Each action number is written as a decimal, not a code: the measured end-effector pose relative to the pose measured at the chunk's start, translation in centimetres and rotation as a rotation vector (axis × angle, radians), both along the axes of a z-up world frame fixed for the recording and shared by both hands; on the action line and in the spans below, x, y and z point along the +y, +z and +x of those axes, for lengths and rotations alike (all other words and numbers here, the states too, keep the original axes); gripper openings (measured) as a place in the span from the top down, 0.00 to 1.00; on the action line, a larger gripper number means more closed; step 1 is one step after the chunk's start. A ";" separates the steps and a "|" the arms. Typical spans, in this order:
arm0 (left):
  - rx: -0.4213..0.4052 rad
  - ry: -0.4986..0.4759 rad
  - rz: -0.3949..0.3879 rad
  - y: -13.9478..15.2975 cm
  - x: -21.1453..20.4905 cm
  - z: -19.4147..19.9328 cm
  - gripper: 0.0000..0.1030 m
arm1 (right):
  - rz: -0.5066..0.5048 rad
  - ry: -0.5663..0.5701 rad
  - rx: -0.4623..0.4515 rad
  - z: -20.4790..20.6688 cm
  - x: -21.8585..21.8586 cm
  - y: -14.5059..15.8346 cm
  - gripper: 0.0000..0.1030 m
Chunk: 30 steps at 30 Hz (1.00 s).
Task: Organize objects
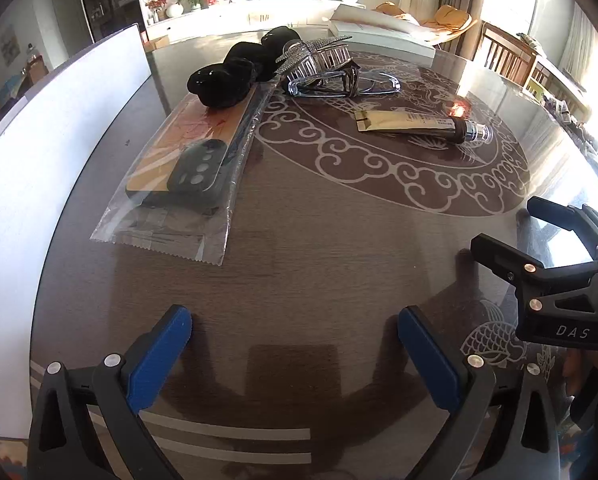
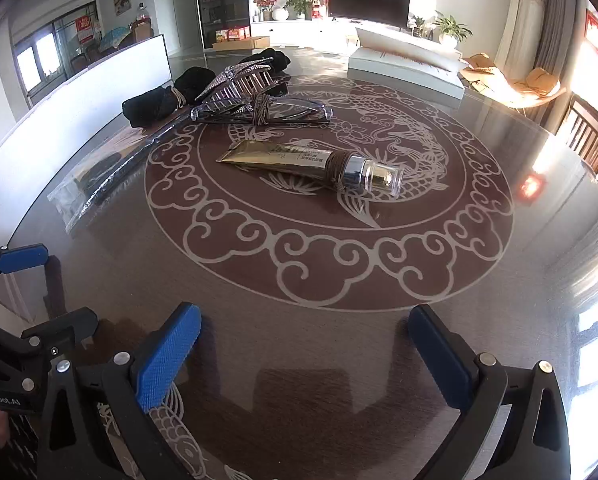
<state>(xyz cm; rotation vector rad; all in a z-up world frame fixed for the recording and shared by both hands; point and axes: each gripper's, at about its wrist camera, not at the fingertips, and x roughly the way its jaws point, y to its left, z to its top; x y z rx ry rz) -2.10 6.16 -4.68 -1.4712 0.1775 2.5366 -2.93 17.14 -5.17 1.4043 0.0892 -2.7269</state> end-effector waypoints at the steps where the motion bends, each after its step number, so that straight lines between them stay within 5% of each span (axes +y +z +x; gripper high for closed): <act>1: 0.001 0.000 0.000 0.0 0.0 0.0 0.00 | 0.000 0.000 0.000 0.0 0.0 0.0 0.00; 30: -0.069 -0.014 -0.017 0.0 0.4 -0.4 0.00 | 0.000 -0.002 -0.001 0.0 0.0 0.0 0.00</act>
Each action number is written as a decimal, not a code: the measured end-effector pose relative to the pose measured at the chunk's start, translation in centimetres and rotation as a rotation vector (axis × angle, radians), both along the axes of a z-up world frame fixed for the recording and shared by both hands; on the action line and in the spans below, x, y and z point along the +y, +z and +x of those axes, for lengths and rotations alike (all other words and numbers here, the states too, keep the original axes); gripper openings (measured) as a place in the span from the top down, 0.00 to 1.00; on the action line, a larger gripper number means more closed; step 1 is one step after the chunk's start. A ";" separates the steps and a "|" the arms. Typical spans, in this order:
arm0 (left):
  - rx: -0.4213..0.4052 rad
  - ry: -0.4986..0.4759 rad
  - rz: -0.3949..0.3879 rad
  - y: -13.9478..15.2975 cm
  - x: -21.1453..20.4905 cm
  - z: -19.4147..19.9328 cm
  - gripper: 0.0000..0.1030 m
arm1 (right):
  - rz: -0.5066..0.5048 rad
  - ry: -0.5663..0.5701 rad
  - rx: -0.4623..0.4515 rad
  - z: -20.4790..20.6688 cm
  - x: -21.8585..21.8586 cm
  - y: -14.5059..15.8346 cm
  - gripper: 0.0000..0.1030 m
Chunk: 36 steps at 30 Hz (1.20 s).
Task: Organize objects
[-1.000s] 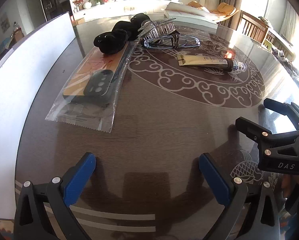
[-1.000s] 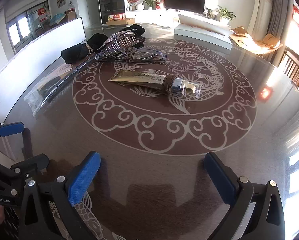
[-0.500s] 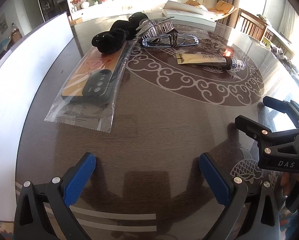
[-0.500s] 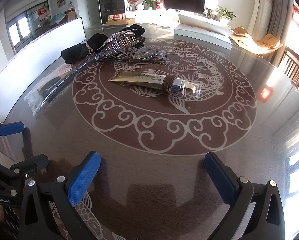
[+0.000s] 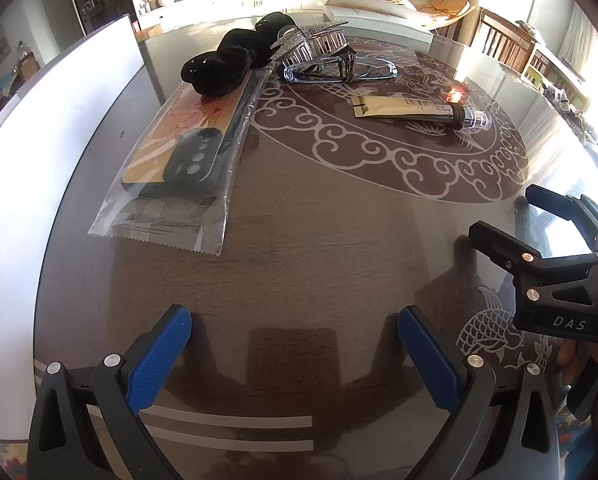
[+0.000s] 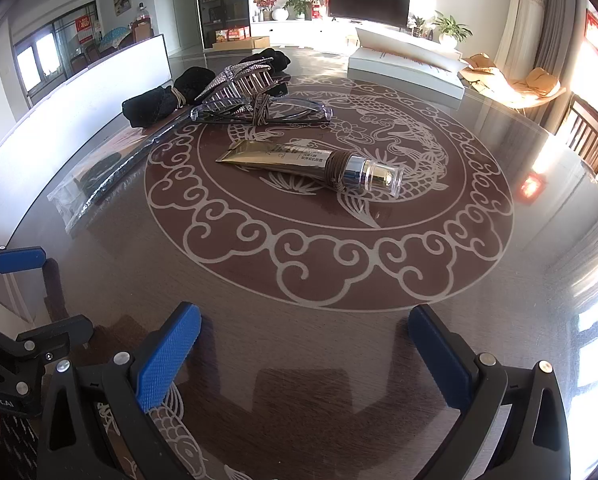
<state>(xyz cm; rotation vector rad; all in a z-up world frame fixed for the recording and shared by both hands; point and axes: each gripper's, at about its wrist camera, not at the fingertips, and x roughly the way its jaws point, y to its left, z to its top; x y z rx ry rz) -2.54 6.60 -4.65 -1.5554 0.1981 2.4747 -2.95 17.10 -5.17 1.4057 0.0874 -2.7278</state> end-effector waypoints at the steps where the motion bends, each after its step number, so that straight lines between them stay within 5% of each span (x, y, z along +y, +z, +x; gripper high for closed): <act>1: -0.004 0.002 -0.001 0.0 0.1 0.0 0.00 | 0.000 0.000 0.000 0.0 0.0 0.0 0.00; 6: -0.009 0.007 0.002 0.0 0.3 0.3 0.00 | 0.000 0.000 0.000 0.0 0.0 0.0 0.00; 9: -0.008 -0.004 0.078 0.4 0.1 0.4 0.00 | 0.000 0.000 0.000 0.0 0.0 0.0 0.00; 15: 0.123 0.019 0.171 2.9 -1.0 1.7 0.00 | 0.000 0.000 0.000 0.0 0.0 0.0 0.00; 23: 0.195 0.081 0.245 4.1 -2.7 2.2 0.00 | -0.001 0.000 0.000 0.0 0.0 0.0 0.00; 36: 0.202 0.084 0.245 3.9 -2.6 2.2 0.00 | -0.001 -0.001 0.000 0.0 0.0 0.0 0.00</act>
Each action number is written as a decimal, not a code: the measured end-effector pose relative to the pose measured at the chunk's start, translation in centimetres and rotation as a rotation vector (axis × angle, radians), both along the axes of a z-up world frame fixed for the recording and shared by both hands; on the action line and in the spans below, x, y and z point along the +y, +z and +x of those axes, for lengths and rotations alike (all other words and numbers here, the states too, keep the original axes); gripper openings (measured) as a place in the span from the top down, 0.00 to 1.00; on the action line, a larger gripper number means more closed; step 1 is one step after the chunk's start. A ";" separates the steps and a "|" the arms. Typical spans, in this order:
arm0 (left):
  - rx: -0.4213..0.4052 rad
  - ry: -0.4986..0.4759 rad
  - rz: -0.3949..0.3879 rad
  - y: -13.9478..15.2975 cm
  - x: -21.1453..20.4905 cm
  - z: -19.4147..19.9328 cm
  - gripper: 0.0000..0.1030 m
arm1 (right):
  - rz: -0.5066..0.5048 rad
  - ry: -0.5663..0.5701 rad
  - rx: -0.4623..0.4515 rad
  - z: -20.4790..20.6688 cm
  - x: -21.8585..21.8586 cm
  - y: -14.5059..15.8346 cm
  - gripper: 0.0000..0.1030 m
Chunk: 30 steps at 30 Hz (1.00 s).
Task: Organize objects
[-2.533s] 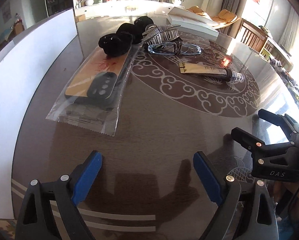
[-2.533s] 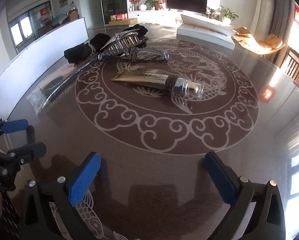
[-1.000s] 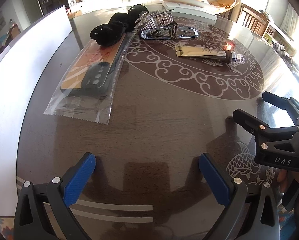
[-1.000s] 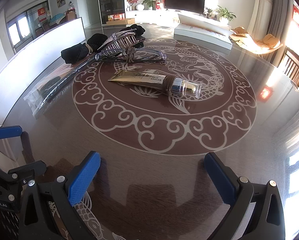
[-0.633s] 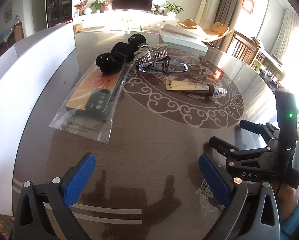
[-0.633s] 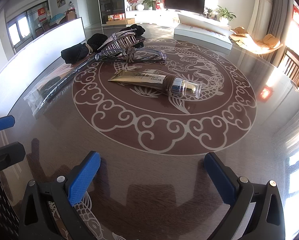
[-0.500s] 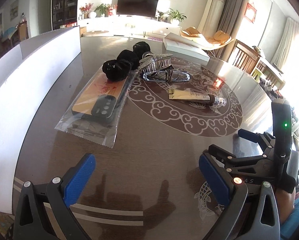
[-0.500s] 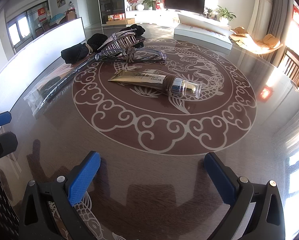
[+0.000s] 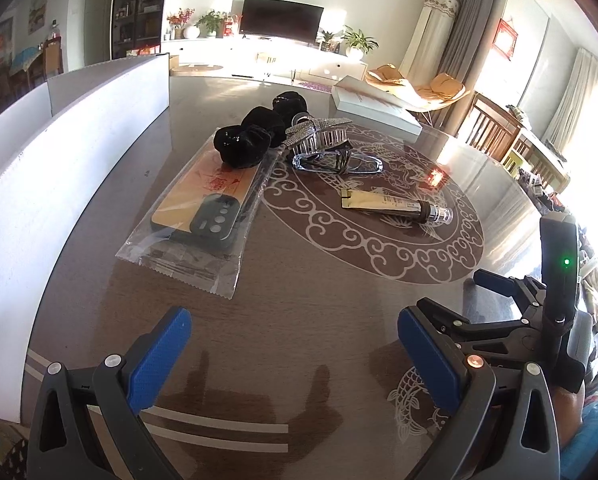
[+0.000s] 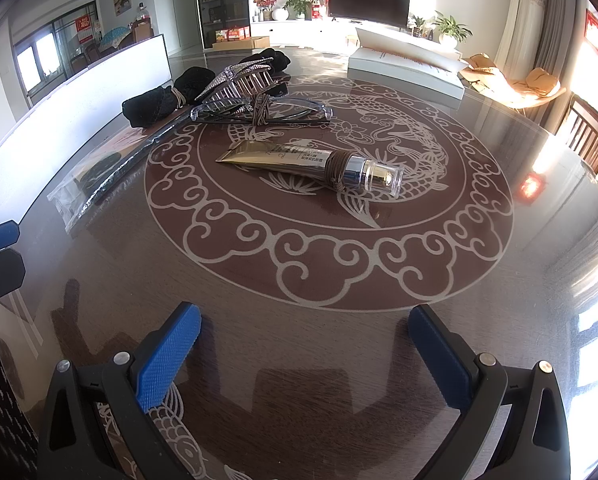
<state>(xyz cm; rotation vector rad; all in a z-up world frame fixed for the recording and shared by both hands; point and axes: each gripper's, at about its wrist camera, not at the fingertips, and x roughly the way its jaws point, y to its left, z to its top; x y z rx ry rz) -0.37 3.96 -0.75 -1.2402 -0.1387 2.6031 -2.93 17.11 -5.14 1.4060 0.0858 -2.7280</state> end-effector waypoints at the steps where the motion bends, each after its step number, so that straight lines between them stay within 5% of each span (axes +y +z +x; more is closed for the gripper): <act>1: 0.001 0.001 0.001 0.0 0.0 0.0 0.00 | 0.000 0.000 0.000 0.0 -0.1 0.0 0.00; 30: 0.072 0.020 -0.008 0.7 0.3 1.0 0.00 | 0.000 -0.001 0.000 0.0 0.0 0.0 0.00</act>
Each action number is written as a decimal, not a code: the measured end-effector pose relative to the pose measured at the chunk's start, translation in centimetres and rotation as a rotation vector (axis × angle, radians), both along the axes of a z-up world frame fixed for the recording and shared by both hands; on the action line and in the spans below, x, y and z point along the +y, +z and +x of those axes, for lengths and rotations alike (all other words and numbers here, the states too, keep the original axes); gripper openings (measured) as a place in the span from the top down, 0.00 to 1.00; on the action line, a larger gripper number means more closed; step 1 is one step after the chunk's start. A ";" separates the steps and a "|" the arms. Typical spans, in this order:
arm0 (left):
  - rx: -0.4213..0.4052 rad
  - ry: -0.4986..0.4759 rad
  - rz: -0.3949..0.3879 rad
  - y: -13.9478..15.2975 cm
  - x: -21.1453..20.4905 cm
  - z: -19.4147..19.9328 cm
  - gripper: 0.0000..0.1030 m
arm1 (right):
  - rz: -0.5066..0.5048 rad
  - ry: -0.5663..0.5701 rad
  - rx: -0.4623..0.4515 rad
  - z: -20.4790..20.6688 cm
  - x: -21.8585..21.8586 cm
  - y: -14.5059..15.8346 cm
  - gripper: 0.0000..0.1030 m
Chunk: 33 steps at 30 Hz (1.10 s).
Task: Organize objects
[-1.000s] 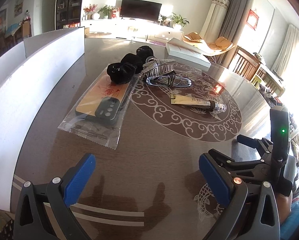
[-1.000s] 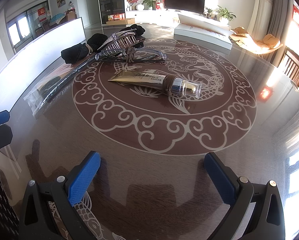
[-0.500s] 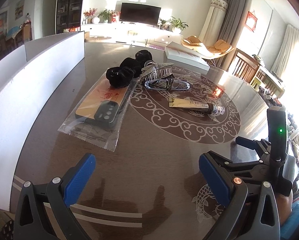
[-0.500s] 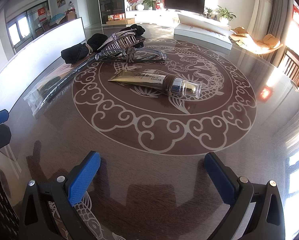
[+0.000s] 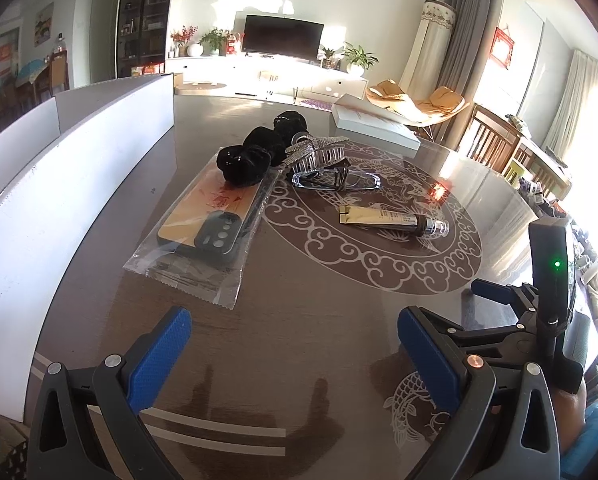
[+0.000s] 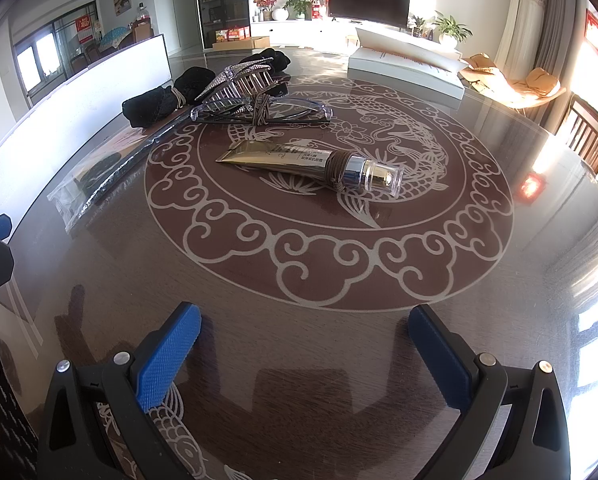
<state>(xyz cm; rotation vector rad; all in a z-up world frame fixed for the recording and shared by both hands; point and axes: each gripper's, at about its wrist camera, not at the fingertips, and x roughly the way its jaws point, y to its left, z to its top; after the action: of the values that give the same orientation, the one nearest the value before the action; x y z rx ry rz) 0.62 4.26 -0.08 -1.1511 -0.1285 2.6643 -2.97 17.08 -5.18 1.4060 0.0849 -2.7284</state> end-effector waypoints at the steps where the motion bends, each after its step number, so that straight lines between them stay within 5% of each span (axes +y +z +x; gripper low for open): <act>1: 0.000 0.000 -0.001 0.0 0.0 0.0 0.00 | 0.000 0.000 0.000 0.0 0.0 0.0 0.00; 26: 0.003 0.013 -0.034 -0.1 0.3 0.2 0.00 | 0.000 0.000 0.000 0.0 0.0 0.0 0.00; 33: -0.048 -0.005 0.195 1.0 -5.4 -1.2 0.00 | 0.000 0.000 0.000 0.0 0.0 0.0 0.00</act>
<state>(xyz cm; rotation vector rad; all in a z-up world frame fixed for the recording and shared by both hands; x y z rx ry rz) -0.54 -1.11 0.89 -1.1500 -0.3846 2.5533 -2.92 17.13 -5.13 1.4057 0.0850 -2.7283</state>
